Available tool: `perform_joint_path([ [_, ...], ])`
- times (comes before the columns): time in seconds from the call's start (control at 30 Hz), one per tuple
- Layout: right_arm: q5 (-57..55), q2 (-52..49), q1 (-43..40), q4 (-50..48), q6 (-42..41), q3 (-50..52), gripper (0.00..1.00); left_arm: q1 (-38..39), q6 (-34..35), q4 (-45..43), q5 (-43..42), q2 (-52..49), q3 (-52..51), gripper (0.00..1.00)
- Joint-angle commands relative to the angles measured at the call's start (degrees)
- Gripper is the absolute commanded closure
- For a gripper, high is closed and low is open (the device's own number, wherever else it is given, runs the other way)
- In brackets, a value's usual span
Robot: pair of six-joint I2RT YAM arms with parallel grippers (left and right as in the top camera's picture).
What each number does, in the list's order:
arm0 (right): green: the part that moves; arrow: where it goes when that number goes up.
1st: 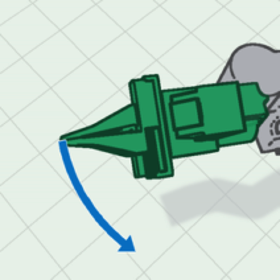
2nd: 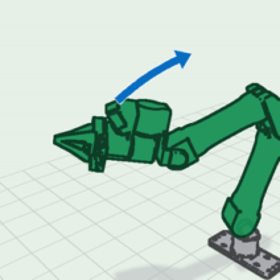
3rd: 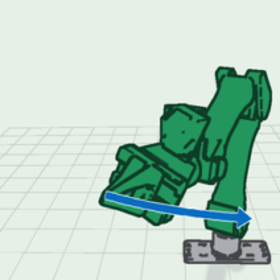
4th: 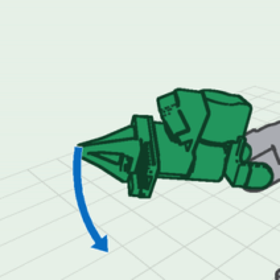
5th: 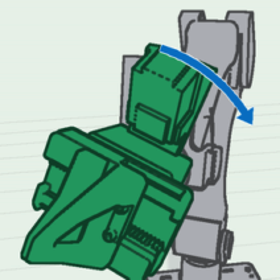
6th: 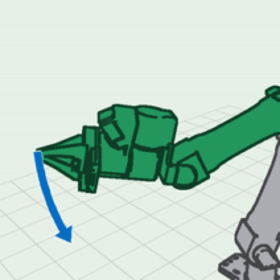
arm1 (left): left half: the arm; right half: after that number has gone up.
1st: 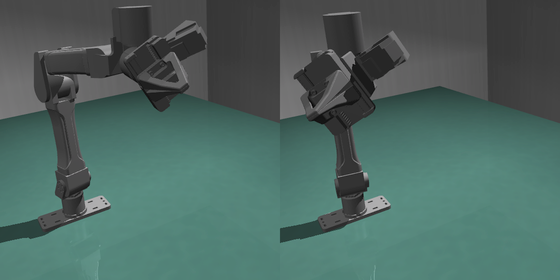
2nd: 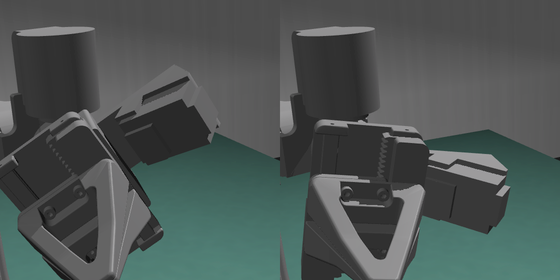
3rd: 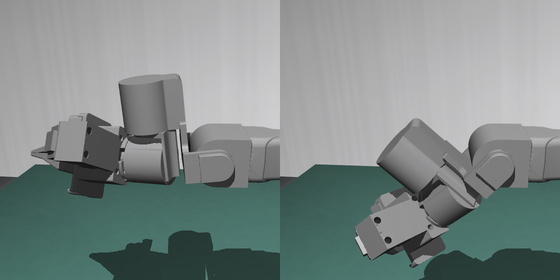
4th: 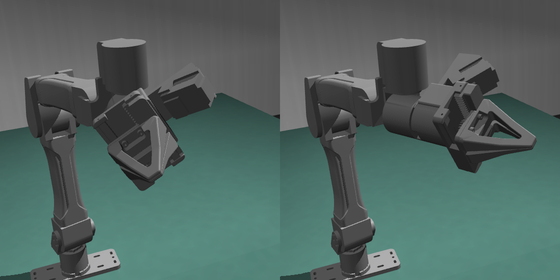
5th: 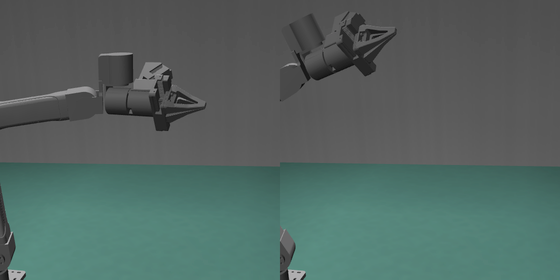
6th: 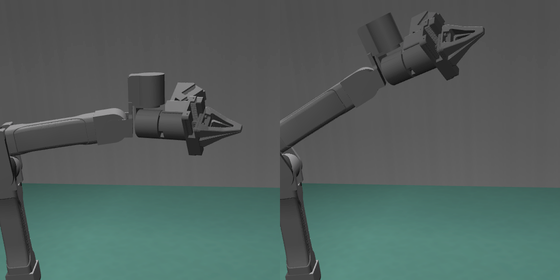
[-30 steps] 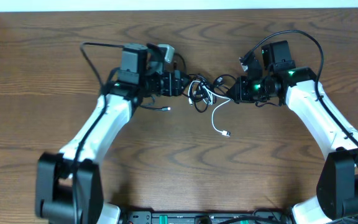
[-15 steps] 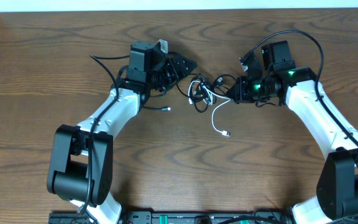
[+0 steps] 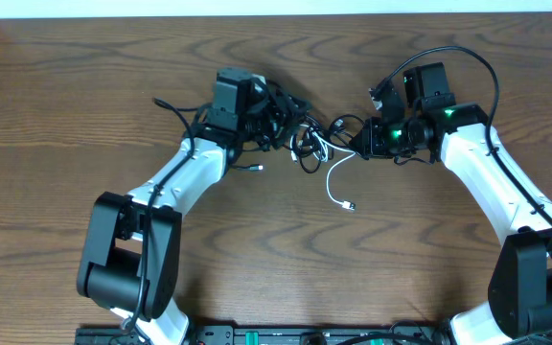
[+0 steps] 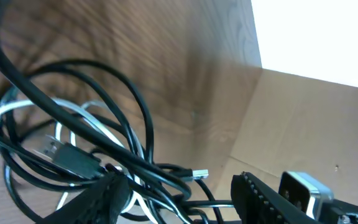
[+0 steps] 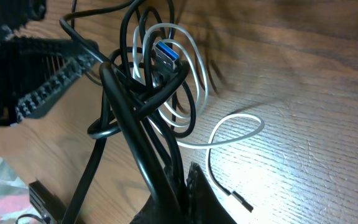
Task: Untangle cables
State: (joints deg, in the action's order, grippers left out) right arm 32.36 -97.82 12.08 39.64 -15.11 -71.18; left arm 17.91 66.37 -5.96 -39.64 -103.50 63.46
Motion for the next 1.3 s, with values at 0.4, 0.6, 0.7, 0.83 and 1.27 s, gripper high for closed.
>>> perform_joint_path([
  [0.4, 1.27, 0.50, 0.02, 0.04, -0.50, -0.24, 0.99, 4.15, 2.32, -3.69, 16.63, -0.22, 0.52, 0.41],
  [0.6, 1.68, 0.50, 0.00, 0.02, -0.50, -0.24, 0.99, 5.33, 2.34, -5.16, 17.22, -0.24, 0.52, 0.47],
  [0.7, 1.68, 0.52, 0.02, 0.02, -0.50, -0.24, 0.99, 6.32, 2.27, -4.33, 17.20, -0.24, 0.52, 0.53],
  [0.83, 1.70, 0.52, 0.02, 0.02, -0.50, -0.24, 0.99, 7.30, 1.33, -1.60, 17.62, -0.24, 0.52, 0.67],
  [1.27, 0.09, 0.52, -0.11, 0.76, -0.55, -0.24, 0.99, 6.91, -14.71, -1.84, 17.62, 3.96, 0.52, 0.93],
])
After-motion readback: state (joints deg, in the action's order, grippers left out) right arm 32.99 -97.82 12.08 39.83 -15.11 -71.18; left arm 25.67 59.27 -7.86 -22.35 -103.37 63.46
